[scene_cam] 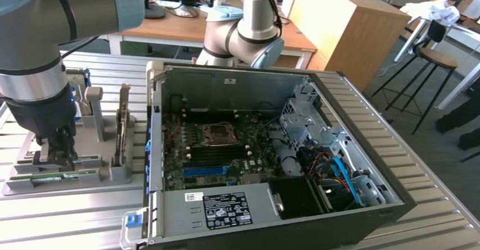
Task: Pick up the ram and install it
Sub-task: 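Pick up the ram and move it above insertion slot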
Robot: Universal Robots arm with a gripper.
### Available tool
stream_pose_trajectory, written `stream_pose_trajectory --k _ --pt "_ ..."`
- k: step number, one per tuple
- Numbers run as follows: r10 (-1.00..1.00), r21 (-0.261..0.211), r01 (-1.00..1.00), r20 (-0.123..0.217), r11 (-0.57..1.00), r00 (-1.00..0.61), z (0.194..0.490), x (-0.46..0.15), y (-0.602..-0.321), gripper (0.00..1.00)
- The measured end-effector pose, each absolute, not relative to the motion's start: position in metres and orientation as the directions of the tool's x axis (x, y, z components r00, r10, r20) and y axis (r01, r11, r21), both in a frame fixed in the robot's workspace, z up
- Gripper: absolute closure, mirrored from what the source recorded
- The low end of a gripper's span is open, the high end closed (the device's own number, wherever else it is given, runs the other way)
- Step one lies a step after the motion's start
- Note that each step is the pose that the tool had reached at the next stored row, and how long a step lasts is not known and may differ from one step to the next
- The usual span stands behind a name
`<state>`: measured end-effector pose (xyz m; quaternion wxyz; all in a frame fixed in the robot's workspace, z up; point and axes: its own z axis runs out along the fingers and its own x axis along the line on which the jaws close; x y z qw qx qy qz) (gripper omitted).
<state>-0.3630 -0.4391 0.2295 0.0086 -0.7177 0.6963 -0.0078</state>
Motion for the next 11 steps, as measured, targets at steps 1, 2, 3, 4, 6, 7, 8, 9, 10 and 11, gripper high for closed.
stream_pose_trajectory --k 1,2,3,4,6,7,8,9,10,11 --pt "-1.0 -0.023 -0.999 -0.001 -0.03 0.03 0.2295 -0.3631 -0.4395 0.7" --pt "-1.0 -0.023 -0.999 -0.001 -0.03 0.03 0.2295 -0.3631 -0.4395 0.7" --pt "-1.0 -0.023 -0.999 -0.001 -0.03 0.03 0.2295 -0.3631 -0.4395 0.7" --pt "-1.0 -0.023 -0.999 -0.001 -0.03 0.03 0.2294 -0.3631 -0.4396 0.7" --pt "-1.0 -0.023 -0.999 -0.001 -0.03 0.03 0.2294 -0.3631 -0.4396 0.7" --pt "-1.0 -0.023 -0.999 -0.001 -0.03 0.03 0.2293 -0.3631 -0.4397 0.7" --pt "-1.0 -0.023 -0.999 -0.001 -0.03 0.03 0.229 -0.3631 -0.4397 0.7" --pt "-1.0 -0.023 -0.999 -0.001 -0.03 0.03 0.2287 -0.3631 -0.4397 0.7" --pt "-1.0 -0.023 -0.999 -0.001 -0.03 0.03 0.2283 -0.3631 -0.4396 0.7" --pt "-1.0 -0.023 -0.999 -0.001 -0.03 0.03 0.228 -0.3631 -0.4397 0.7"
